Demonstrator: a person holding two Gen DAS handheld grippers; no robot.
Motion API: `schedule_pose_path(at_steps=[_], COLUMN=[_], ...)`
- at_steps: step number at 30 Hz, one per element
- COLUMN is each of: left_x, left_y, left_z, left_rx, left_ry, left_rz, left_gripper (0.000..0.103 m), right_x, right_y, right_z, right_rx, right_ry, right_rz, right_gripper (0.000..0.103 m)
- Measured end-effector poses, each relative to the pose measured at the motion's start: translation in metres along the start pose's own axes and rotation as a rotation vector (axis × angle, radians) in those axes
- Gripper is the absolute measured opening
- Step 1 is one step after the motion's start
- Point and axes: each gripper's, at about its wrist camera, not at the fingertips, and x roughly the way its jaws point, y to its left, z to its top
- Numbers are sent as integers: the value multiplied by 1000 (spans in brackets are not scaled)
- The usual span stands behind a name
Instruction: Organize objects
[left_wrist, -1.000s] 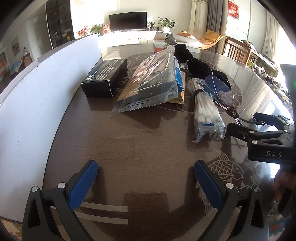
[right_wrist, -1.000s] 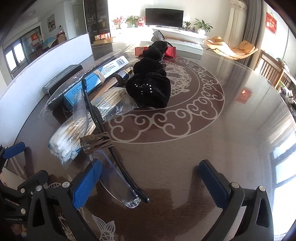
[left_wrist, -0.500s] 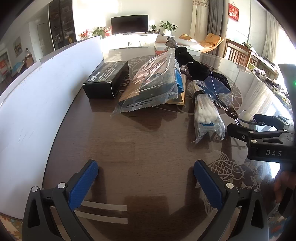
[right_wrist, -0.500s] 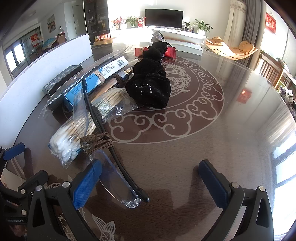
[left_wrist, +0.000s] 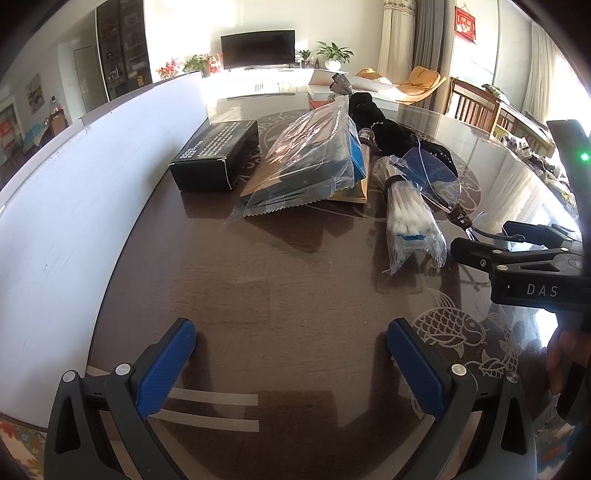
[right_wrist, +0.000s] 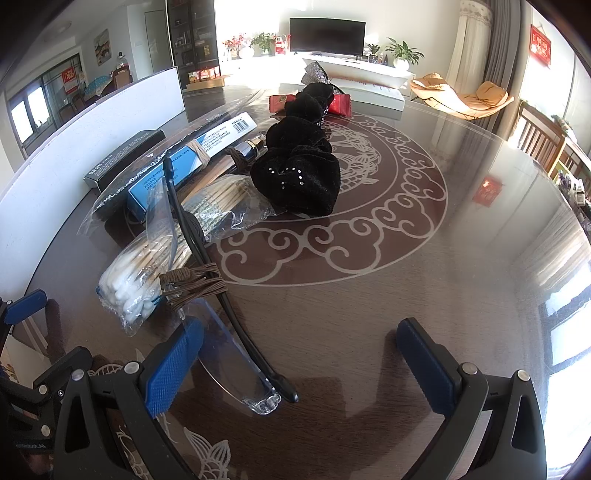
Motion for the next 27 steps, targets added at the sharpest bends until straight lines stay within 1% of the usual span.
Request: schedule_pose_path(at_steps=[12, 27], left_x=[-7, -9], left_y=[4, 4], left_z=[-12, -14], left_rx=[5, 1], left_ry=[-33, -39], left_rz=[-2, 1], left_gripper=[103, 103], right_x=[0, 1], right_y=[0, 0], right_z=[0, 0], right_rx=[0, 0], right_ry=[0, -1], right_rz=[1, 1], right_gripper=[103, 103])
